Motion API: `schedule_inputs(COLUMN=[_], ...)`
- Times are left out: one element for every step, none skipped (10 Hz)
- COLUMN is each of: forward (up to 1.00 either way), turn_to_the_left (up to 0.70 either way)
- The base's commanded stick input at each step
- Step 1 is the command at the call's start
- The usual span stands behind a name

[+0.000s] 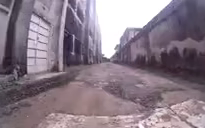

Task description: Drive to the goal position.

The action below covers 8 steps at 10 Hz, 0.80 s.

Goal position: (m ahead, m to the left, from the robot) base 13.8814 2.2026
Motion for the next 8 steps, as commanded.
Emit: schedule_inputs(forward=[0.7,0.7,0.7,0.7,0.7,0.7,0.7,0.7], turn_to_the_left=[0.23,0.13,0.03,0.0,0.0,0.0,0.0,0.0])
